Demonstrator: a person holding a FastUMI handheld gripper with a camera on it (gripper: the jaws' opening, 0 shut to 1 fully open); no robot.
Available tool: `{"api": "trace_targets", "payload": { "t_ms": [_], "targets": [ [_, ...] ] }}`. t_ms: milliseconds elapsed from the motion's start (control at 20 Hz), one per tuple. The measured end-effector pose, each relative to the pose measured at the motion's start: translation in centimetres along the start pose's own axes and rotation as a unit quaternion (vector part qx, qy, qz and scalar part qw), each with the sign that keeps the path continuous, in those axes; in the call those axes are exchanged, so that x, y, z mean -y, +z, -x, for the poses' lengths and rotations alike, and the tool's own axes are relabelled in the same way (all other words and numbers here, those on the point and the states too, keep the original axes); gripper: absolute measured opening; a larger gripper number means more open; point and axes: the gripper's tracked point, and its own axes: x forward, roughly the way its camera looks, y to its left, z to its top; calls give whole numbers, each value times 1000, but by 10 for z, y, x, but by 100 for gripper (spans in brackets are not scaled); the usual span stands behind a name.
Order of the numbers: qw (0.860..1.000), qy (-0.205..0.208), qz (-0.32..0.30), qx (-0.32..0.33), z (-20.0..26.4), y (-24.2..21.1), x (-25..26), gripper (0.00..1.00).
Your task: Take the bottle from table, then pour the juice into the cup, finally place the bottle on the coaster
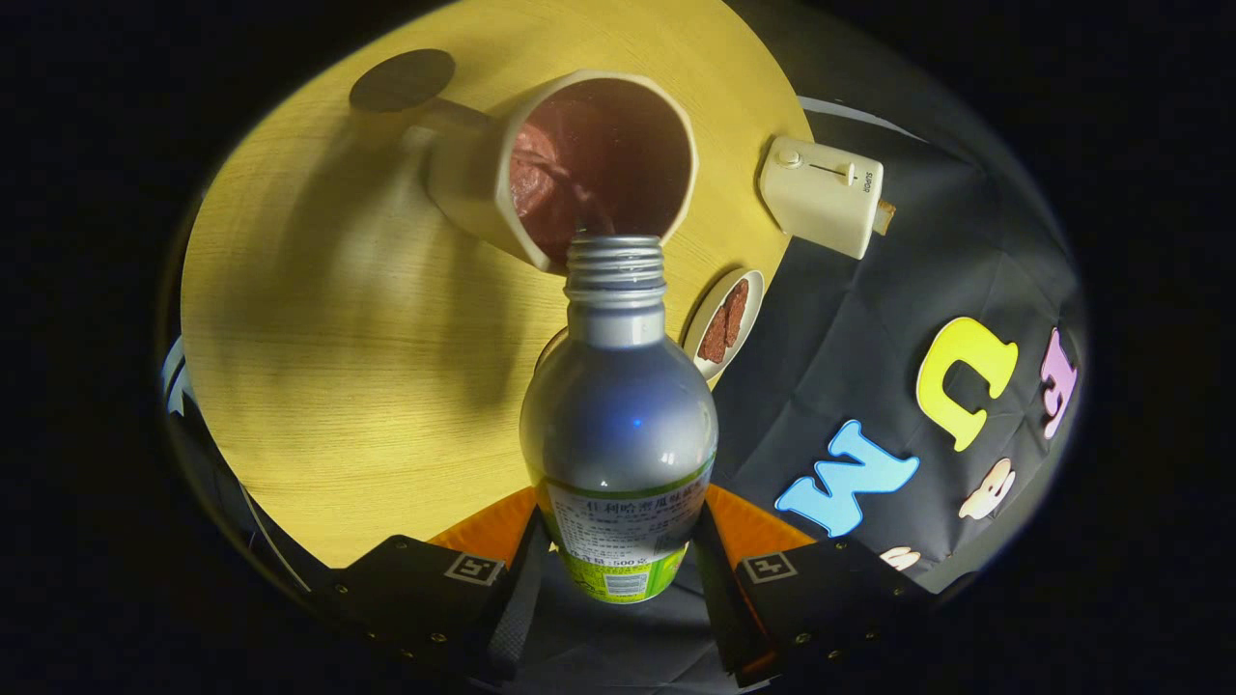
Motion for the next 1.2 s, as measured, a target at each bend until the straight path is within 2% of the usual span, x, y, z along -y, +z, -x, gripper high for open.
{"api": "trace_targets", "payload": {
  "t_ms": [1200],
  "targets": [
    [997,14,61,-32,7,-2,11,74]
  ]
}}
